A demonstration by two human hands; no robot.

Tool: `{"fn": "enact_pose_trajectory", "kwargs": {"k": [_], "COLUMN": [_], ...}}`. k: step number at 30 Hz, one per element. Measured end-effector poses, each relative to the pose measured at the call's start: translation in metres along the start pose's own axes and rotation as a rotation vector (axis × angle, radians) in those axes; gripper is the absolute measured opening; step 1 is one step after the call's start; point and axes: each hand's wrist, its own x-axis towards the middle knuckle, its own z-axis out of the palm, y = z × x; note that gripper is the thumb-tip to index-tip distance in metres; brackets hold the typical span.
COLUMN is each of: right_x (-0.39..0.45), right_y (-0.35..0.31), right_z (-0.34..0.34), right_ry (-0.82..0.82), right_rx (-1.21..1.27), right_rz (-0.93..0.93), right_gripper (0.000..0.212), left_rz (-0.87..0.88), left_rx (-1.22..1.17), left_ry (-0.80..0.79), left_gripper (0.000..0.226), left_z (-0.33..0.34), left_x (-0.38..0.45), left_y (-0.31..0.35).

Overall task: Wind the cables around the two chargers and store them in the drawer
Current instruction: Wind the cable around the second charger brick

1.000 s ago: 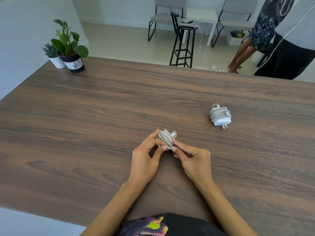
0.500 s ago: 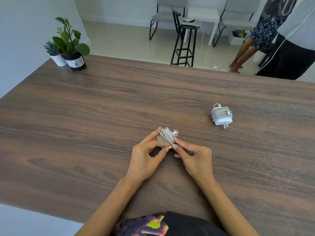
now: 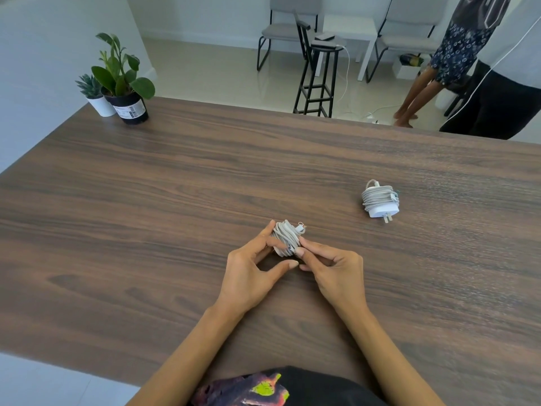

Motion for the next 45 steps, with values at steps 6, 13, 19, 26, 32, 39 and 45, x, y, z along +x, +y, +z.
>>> {"fn": "enact_pose_trajectory", "kwargs": {"k": [6,13,19,26,32,39,45], "right_x": [-0.0003,-0.0010,-0.0019,-0.0018,-0.0015,-0.0009,-0.0001], "right_y": [-0.0007,-0.0011,-0.0024,-0.0029,-0.0024,-0.0037,-0.0062], "right_z": [-0.0006,-0.0003,-0.0003,0.0002,0.0009,0.0009,0.0018], "right_ry": [-0.004,-0.002,0.014,0.017,0.012,0.012,0.026], "right_rx": [-0.014,-0.019,-0.017,-0.019,-0.026,-0.025,-0.004], "right_rz": [-0.013,-0.008,-0.023,-0.026,-0.006,0.005,0.018], "right_gripper": [0.026,0.024,0.023,0.022,0.024,0.024,0.023], "left_rz": [0.020,0.046,0.098,0.141,0.105,0.055,0.093], "left_rx": [0.005,0.006,0.059,0.100,0.078,0.100,0.156], "left_ry": [0.023,0.033,0.031,0.064,0.043,0.048,0.042], "left_gripper": [0.034,0.024,0.026,0.015,0.007,0.012,0.022], "left_z": [0.0024,0.0039,0.0052,0.0061,0.0045,0.0026,0.0010], "left_x": [-0.0004,-0.0008,0.0000,-0.0003,-0.0015,-0.0017,-0.0005], "left_y": [0.0001,0.0011,-0.0004,-0.0048,-0.0016,0.0010,0.0010]}}
